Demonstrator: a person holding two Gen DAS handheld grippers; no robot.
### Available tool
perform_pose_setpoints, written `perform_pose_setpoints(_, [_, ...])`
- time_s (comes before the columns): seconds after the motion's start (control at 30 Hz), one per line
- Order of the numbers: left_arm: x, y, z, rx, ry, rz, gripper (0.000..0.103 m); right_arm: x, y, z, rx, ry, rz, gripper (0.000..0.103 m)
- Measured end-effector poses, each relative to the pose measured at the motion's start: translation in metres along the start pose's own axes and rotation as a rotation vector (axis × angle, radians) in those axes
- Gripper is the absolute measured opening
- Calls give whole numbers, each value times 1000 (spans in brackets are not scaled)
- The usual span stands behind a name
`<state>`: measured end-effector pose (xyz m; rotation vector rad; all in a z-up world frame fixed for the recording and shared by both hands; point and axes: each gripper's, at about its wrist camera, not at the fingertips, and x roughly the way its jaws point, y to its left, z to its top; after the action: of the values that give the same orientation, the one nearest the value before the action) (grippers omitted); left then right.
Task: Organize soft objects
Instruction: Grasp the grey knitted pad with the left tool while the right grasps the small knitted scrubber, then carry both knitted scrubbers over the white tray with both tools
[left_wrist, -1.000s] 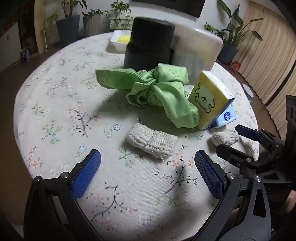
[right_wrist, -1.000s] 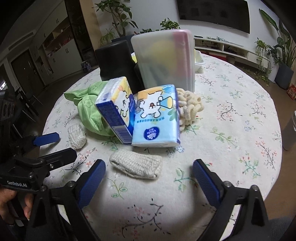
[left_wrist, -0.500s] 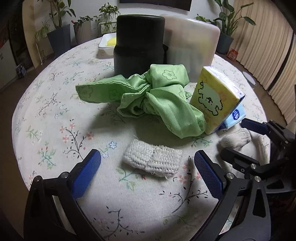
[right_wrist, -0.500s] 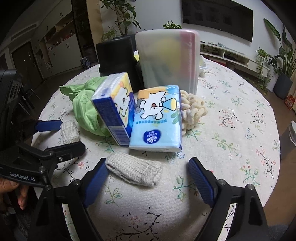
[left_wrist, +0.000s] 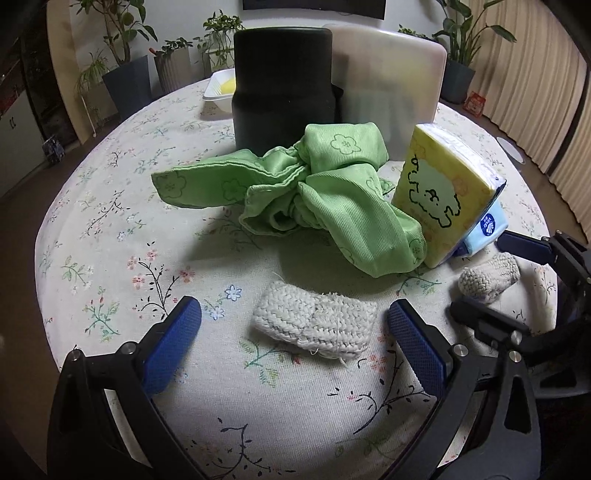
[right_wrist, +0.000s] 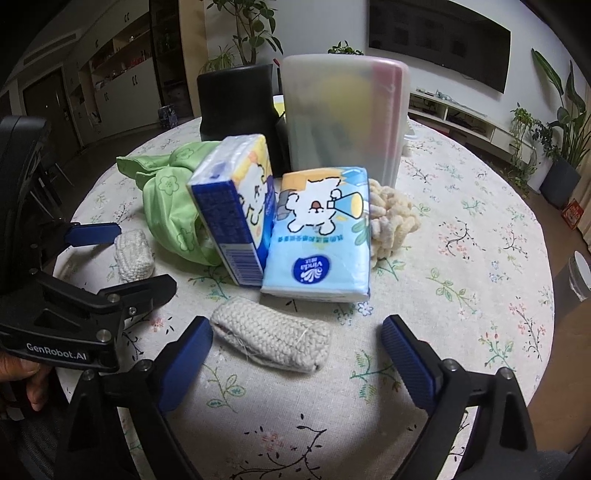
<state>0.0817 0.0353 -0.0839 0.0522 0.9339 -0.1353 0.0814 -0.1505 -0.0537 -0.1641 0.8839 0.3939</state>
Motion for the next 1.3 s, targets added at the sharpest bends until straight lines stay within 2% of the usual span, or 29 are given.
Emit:
perform_pose_setpoints(0.07, [-1,0,-3,1,-16,1,103,0,-2,1,-2,-7,-4,88])
perform_pose_setpoints(0.17, [-4,-1,-6,-13,-23,12,103,1,-2,2,-7,-8,-3,88])
perform_pose_setpoints(0.37, [-3,-1,-2,-21,22,22,103,0,-3,1,-19,-18,4,86])
perform_pose_setpoints(0.5, [-4,-2,-2,-27,24,27,103,-3,0,1,-32,-33,13,67])
perform_pose_setpoints(0.53, [-4,-2,-2,-24,22,25,100,-4,1,0,-34,-33,14,66])
perform_pose_setpoints(0.6, [-7,-5,-2,-8,10,12,86,-5,1,-1,-33,-37,16,59])
perform_pose_setpoints(0.67, [-11,-9,-2,8,-4,0,62,-7,2,-2,-37,-41,17,55])
perform_pose_setpoints(0.73, [-13,-7,-2,4,-12,-7,53,-7,2,-3,-36,-41,17,53])
perform_pose_setpoints(1.0, [-21,-1,-7,-45,-20,-53,51,-13,-1,-5,-19,-28,26,49])
perform_pose_setpoints(1.3, [-44,0,-15,-45,-13,-95,50,-31,-17,-10,5,-1,43,48])
